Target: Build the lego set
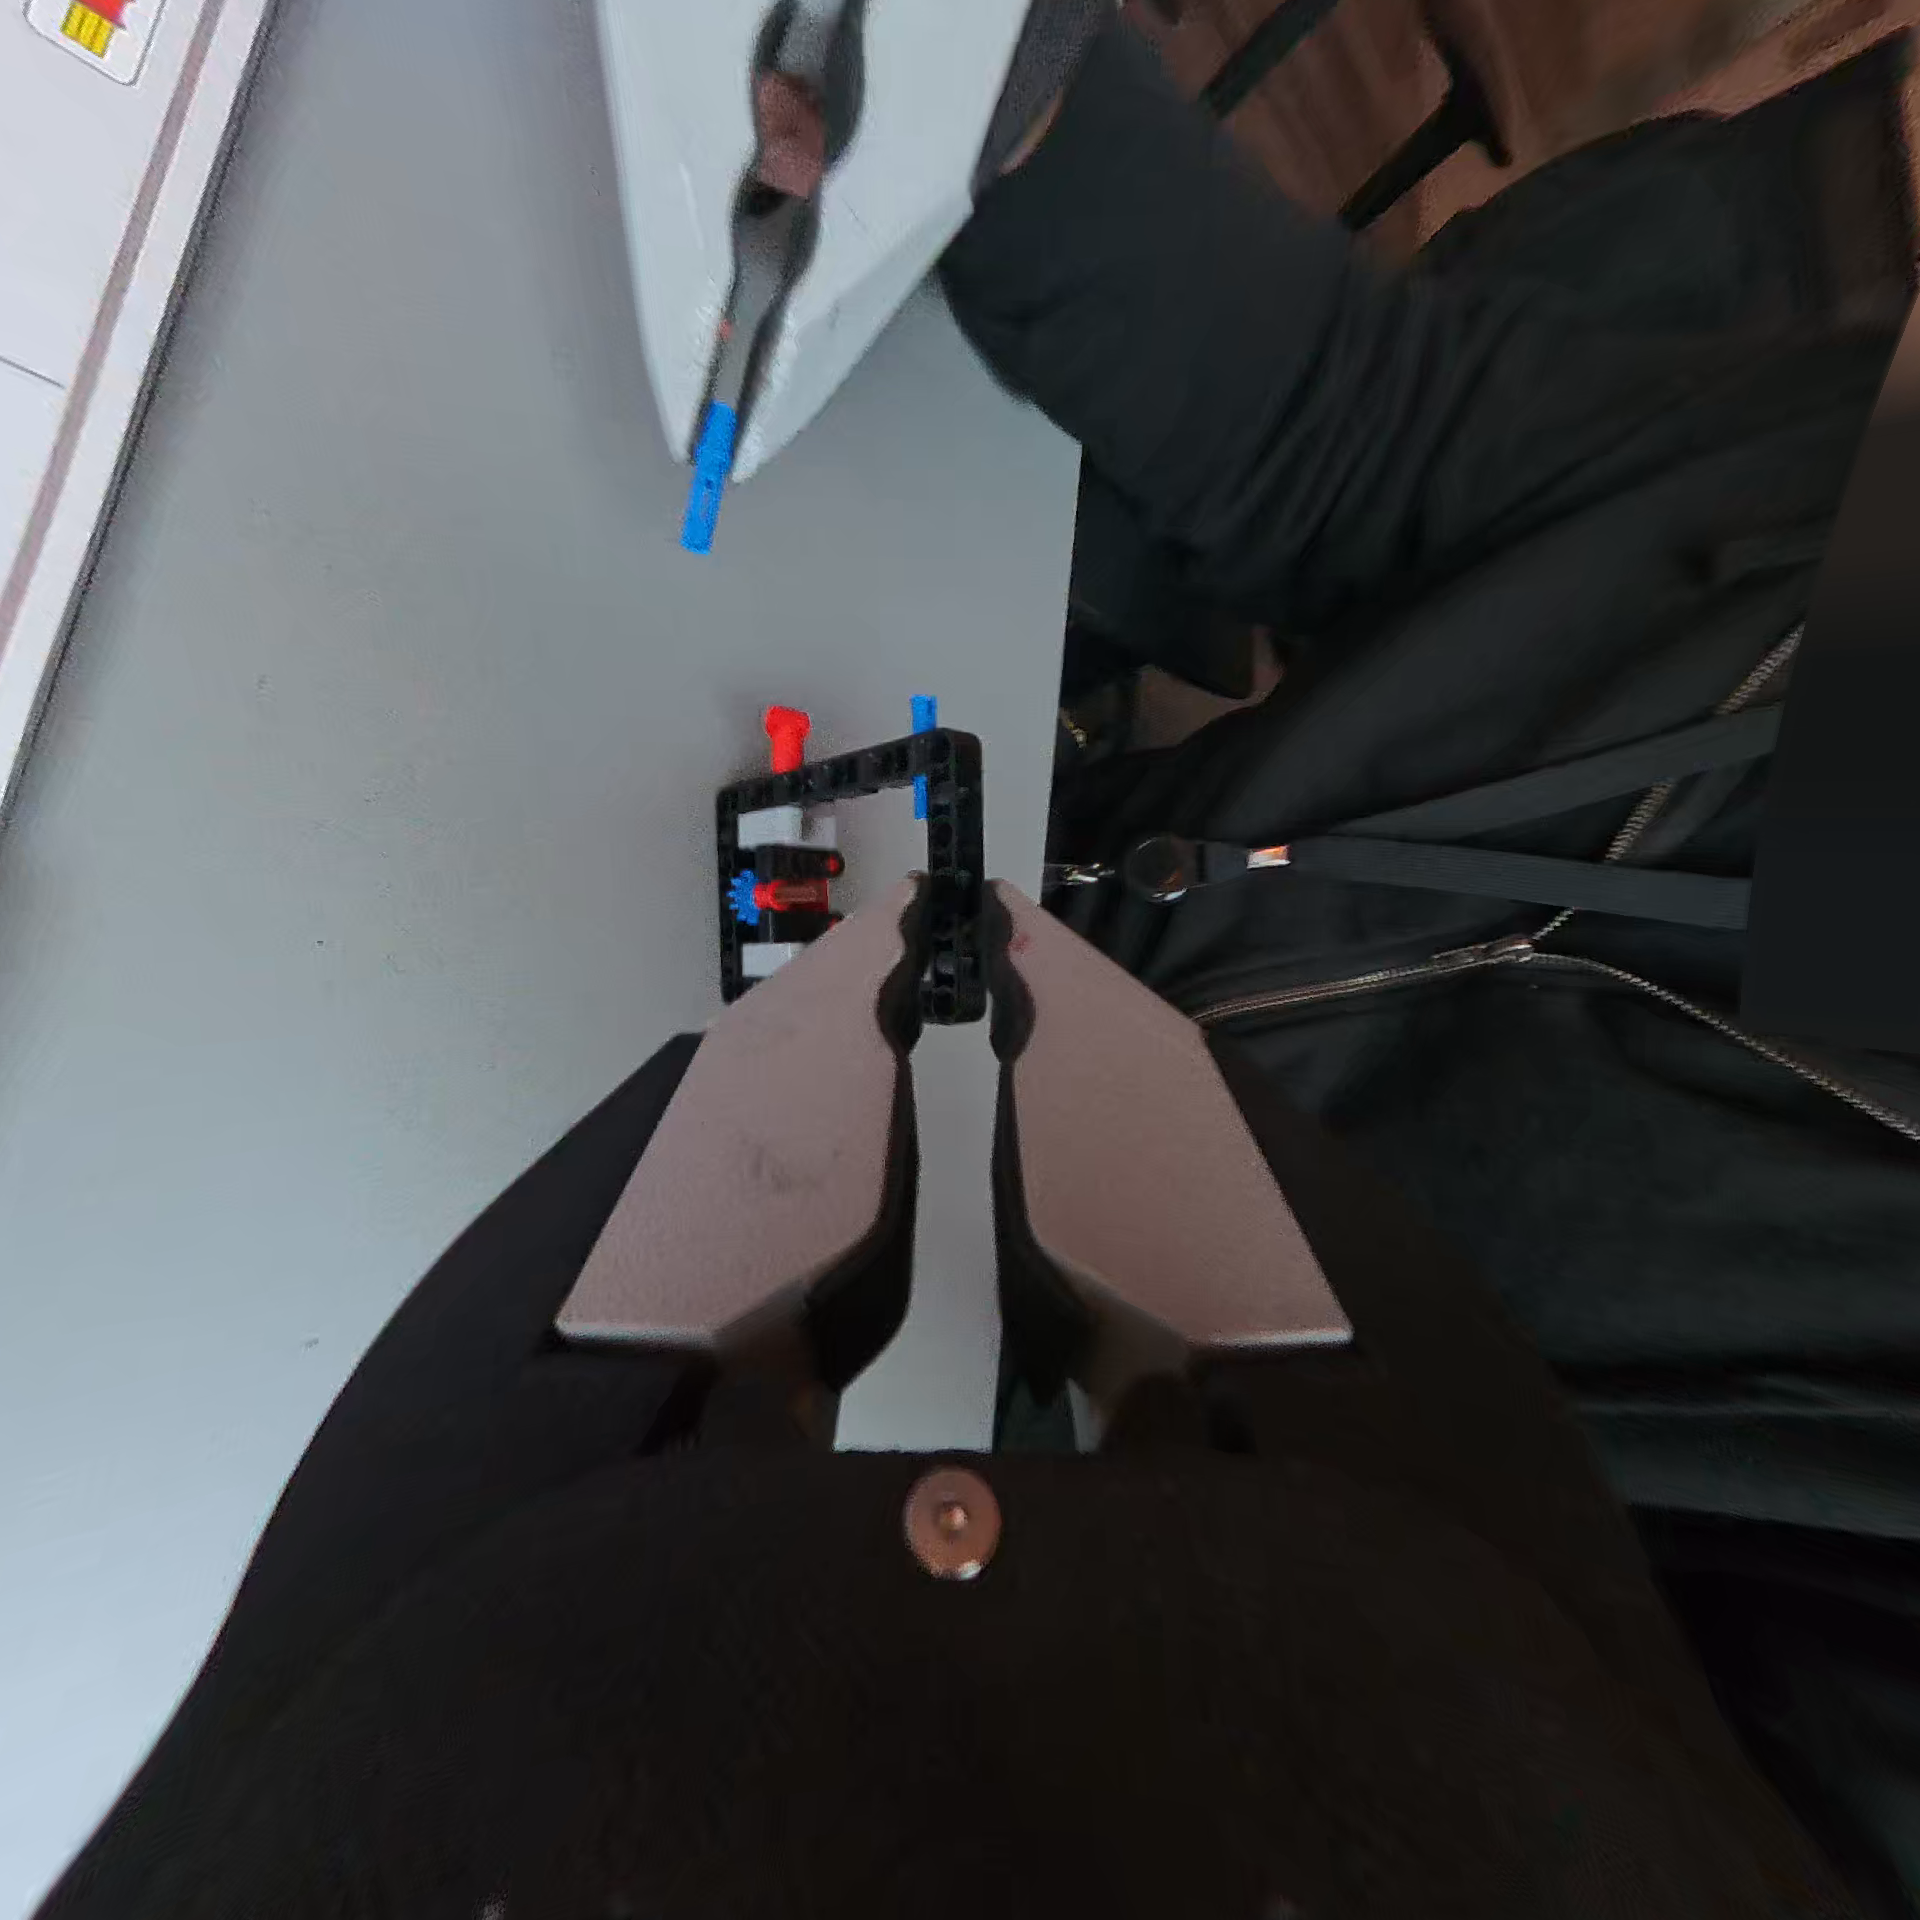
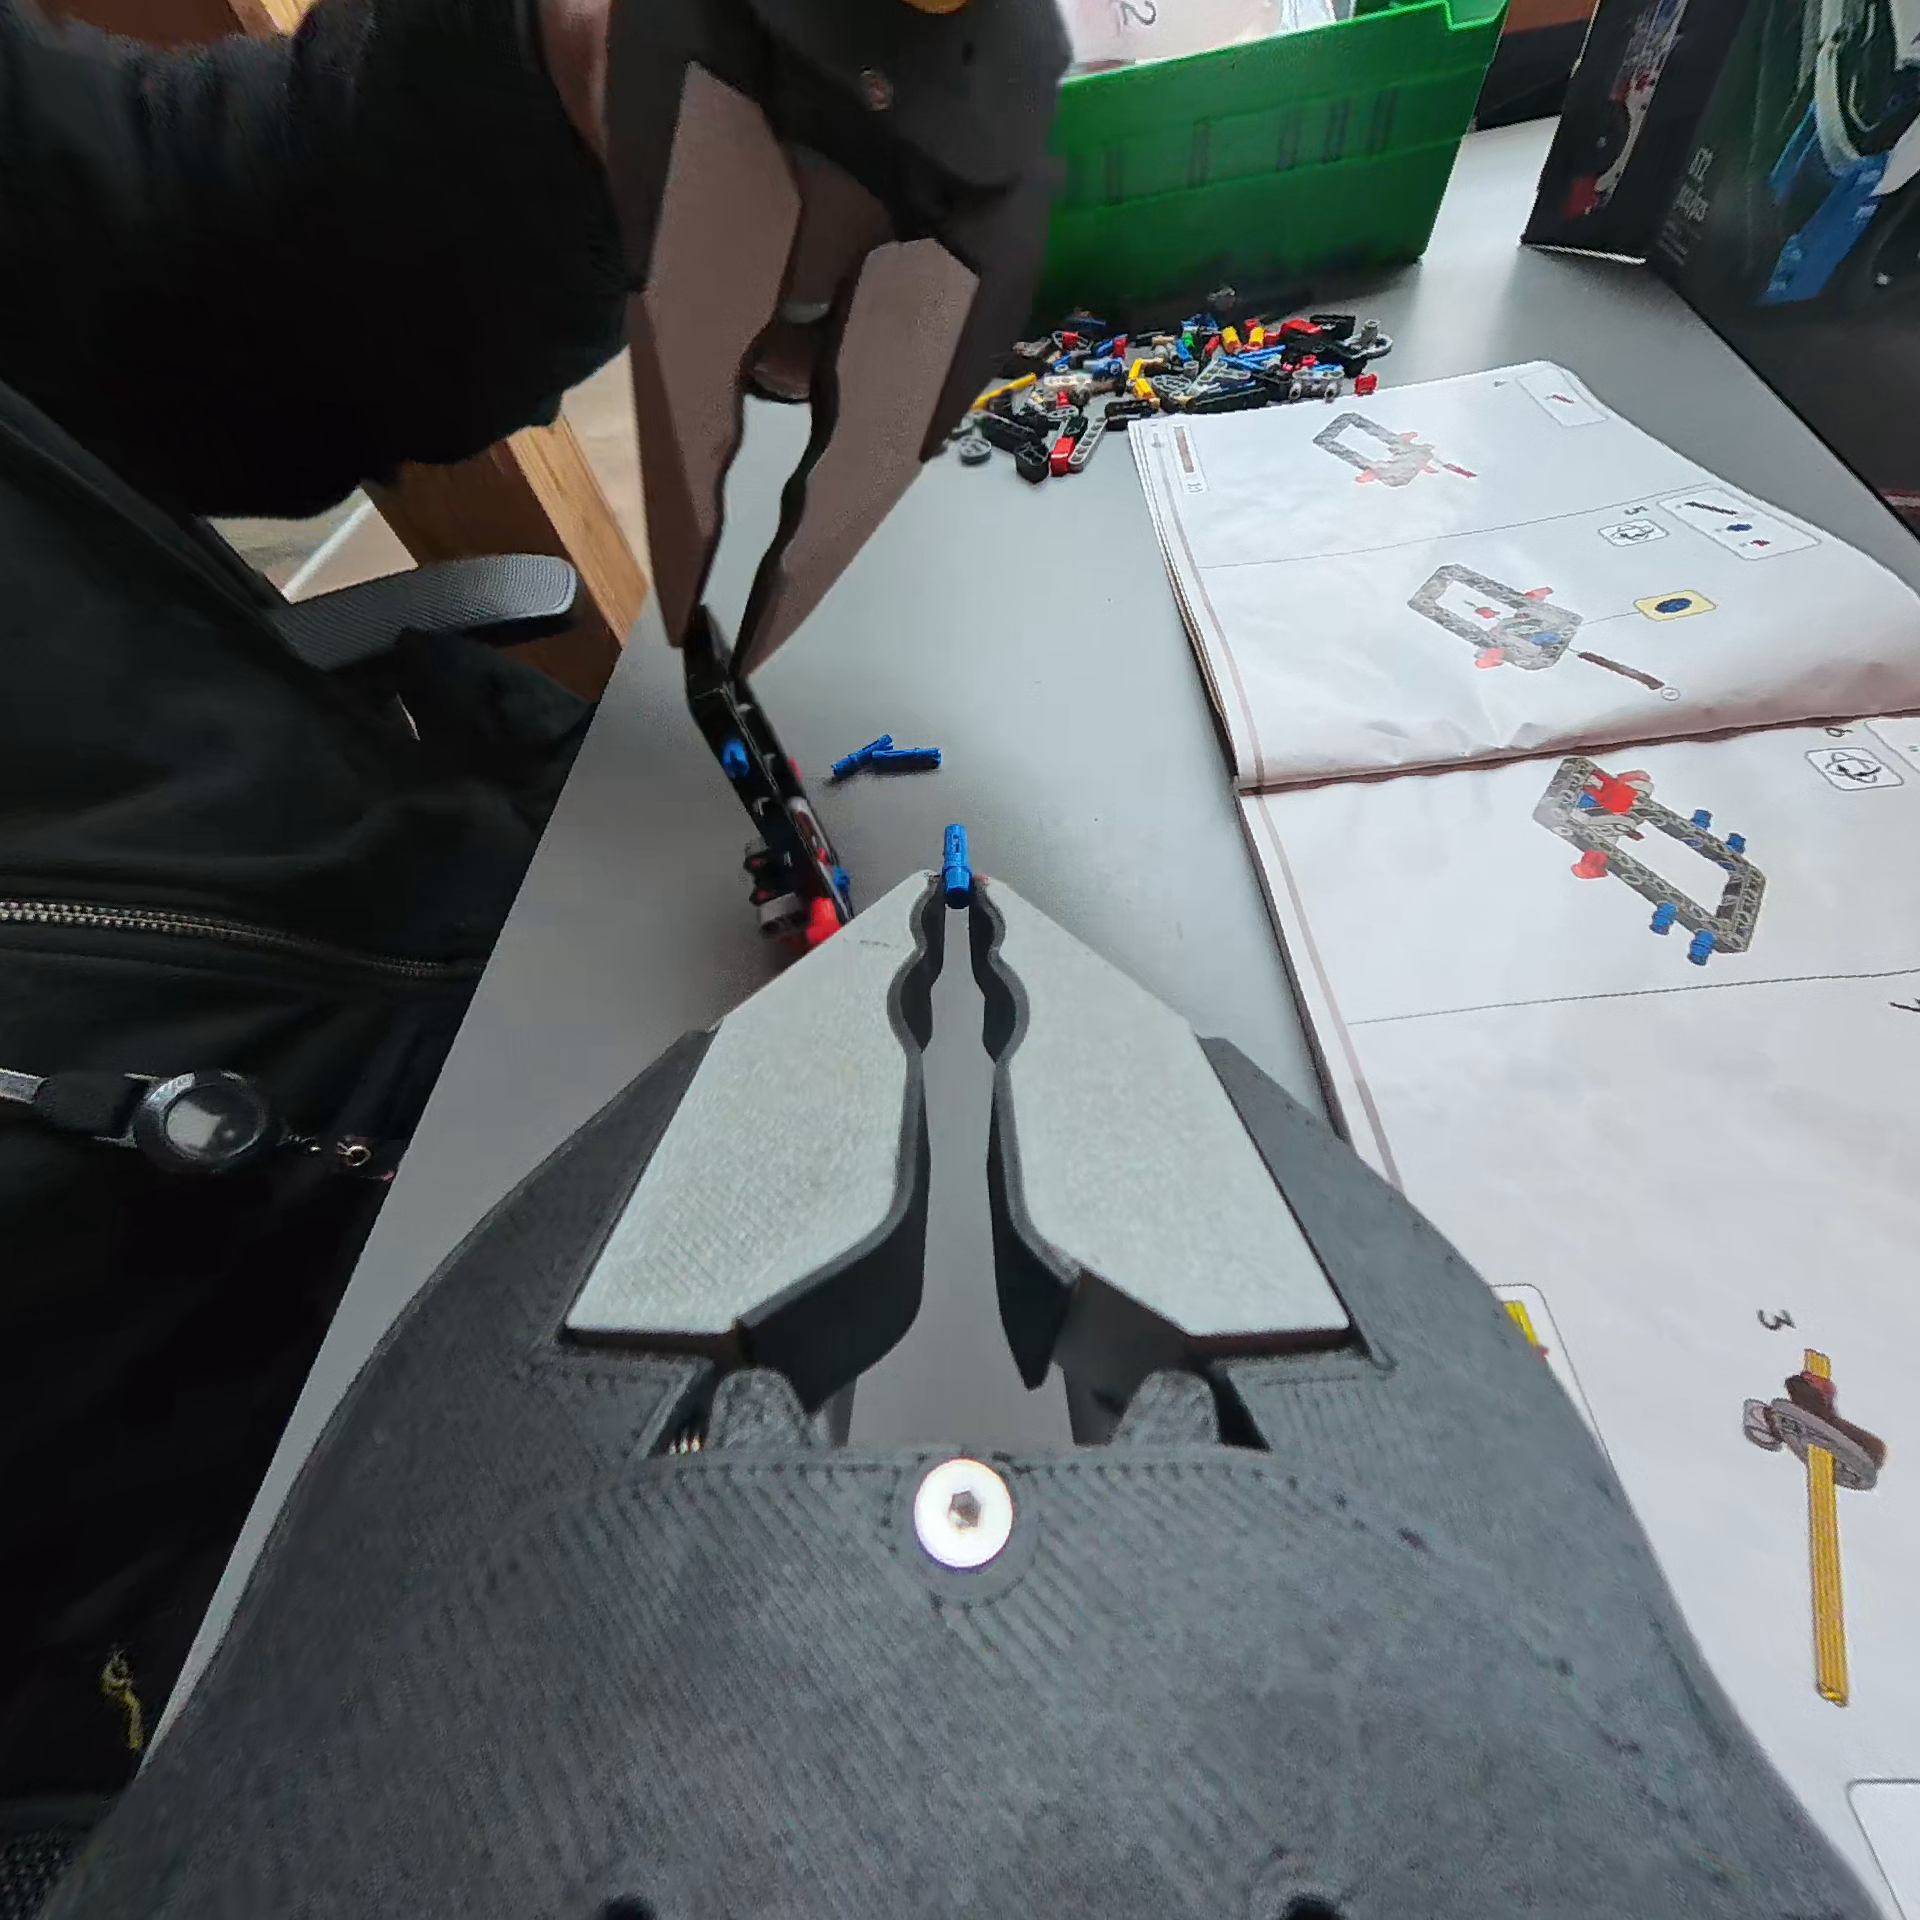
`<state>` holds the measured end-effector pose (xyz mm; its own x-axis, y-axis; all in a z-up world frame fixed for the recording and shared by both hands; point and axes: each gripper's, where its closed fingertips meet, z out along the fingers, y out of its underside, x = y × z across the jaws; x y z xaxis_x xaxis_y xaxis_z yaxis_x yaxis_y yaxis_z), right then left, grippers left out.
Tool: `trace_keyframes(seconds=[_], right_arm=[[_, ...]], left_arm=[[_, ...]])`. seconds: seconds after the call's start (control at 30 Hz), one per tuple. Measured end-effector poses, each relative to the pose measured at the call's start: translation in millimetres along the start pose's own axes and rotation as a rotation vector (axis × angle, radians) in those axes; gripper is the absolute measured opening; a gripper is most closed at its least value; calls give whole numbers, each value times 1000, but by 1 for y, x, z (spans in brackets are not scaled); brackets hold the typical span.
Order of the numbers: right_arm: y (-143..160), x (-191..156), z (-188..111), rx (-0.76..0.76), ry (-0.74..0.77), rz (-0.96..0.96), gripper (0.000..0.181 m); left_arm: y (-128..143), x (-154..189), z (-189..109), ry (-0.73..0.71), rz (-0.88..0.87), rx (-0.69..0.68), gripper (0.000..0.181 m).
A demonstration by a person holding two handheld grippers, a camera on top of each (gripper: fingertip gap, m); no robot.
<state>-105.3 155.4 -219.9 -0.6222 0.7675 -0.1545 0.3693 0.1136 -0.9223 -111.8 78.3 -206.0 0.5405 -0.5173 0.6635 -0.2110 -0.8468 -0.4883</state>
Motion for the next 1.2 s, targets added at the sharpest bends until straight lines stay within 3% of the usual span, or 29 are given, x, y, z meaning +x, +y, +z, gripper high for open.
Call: trace_keyframes(seconds=[0.1, 0.2, 0.3, 0.37, 0.5, 0.57, 0.6, 0.63, 0.87, 1.13, 1.2], right_arm=[[3, -2, 4, -15, -12, -2, 1], [2, -5, 8, -1, -26, 21, 1], [7, -8, 14, -26, -52, 34, 1], [9, -13, 18, -30, -78, 36, 1], [11, -23, 26, -49, -111, 28, 1], [14, -20, 29, -72, -84, 18, 1], [16, -19, 30, -85, -75, 15, 1], [18, -19, 31, -96, -75, 21, 1], [14, -17, 17, -75, -58, 6, 1], [17, -23, 11, -78, -6, -36, 1], [18, -21, 10, -84, -13, -6, 1]], left_arm=[[-5, -6, -4, 65, -28, 17, 0], [-12, -14, -5, 28, -29, 44, 0], [-15, -11, -6, -5, 32, 52, 8], [-13, -14, -2, -60, 68, 23, 25], [-6, -8, 19, -109, 117, -60, 39], [2, -18, 26, -235, 178, -132, 28], [6, -22, 27, -300, 242, -170, 5], [8, -21, 30, -335, 305, -183, 4], [2, -24, 27, -448, 348, -195, 5], [-12, -30, 29, -522, 363, -128, 38], [-15, -30, 29, -548, 374, -124, 33]])
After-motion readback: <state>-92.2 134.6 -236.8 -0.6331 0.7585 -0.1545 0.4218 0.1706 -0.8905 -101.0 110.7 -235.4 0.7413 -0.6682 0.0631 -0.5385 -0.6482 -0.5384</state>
